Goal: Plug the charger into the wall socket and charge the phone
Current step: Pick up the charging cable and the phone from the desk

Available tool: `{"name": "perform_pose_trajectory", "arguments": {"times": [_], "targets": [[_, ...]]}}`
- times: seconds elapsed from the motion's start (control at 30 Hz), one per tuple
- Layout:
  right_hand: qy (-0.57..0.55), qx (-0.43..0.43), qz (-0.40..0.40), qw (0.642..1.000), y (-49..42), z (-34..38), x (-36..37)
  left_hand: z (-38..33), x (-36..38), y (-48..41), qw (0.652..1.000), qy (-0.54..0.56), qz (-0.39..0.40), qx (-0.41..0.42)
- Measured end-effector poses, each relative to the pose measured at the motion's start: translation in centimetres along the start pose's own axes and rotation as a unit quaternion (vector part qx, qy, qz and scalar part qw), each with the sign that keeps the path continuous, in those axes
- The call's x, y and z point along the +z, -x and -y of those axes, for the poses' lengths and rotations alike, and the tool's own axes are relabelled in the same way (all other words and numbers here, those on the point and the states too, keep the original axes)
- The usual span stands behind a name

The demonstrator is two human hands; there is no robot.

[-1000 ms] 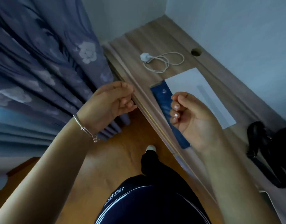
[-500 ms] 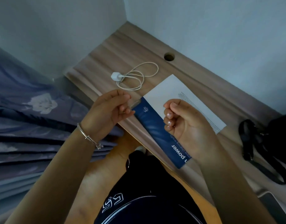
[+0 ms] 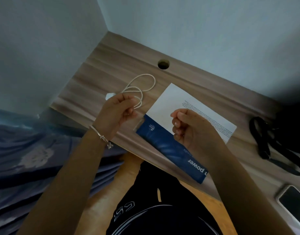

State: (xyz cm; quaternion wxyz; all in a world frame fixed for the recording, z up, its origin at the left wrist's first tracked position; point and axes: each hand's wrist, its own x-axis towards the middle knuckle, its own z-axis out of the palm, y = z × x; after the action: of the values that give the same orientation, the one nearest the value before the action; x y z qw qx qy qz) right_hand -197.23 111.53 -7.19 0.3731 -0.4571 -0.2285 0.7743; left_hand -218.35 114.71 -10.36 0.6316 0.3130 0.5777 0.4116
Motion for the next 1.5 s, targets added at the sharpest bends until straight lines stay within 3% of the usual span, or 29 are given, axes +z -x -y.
{"name": "perform_pose_trajectory", "arguments": {"times": [0.1, 0.27, 0.33, 0.4, 0.53, 0.67, 0.9, 1.07, 1.27, 1.4, 1.5], "targets": [[0.022, 0.001, -0.030, 0.999, -1.4, 0.1, 0.7, -0.1, -1.6, -2.9, 0.989, -0.138, -0.009, 0.054], [0.024, -0.003, -0.066, 0.998, -2.7, 0.1, 0.6, 0.7, -4.0, -8.3, 0.915, -0.384, 0.006, 0.126], [0.014, 0.001, -0.086, 0.996, -2.7, 0.0, 0.1, 1.3, -4.6, -10.5, 0.865, -0.481, 0.034, 0.140], [0.002, 0.009, -0.112, 0.994, -2.8, -0.3, -0.3, 1.9, -5.0, -12.7, 0.789, -0.594, 0.056, 0.147], [0.004, 0.017, -0.150, 0.989, -3.2, -0.7, -0.7, 3.3, -4.8, -14.8, 0.695, -0.715, 0.057, 0.050], [0.006, 0.014, -0.154, 0.988, -3.5, -1.0, -0.9, 4.1, -4.5, -15.8, 0.703, -0.706, 0.084, 0.018], [0.003, 0.008, -0.157, 0.988, -3.4, -1.7, -1.2, 4.3, -4.1, -15.7, 0.717, -0.692, 0.034, 0.080], [-0.002, 0.007, -0.164, 0.986, -3.3, -1.7, -1.1, 4.2, -3.8, -15.4, 0.753, -0.651, -0.009, 0.096], [-0.011, -0.007, -0.166, 0.986, -2.9, -1.7, -1.1, 4.4, -3.6, -15.1, 0.783, -0.620, 0.006, 0.057], [-0.016, -0.010, -0.174, 0.985, -2.6, -2.2, -1.2, 5.0, -3.3, -14.6, 0.769, -0.636, 0.010, 0.063], [-0.028, -0.009, -0.183, 0.983, -2.1, -2.8, -1.3, 5.3, -2.9, -14.1, 0.733, -0.676, 0.020, 0.076]]}}
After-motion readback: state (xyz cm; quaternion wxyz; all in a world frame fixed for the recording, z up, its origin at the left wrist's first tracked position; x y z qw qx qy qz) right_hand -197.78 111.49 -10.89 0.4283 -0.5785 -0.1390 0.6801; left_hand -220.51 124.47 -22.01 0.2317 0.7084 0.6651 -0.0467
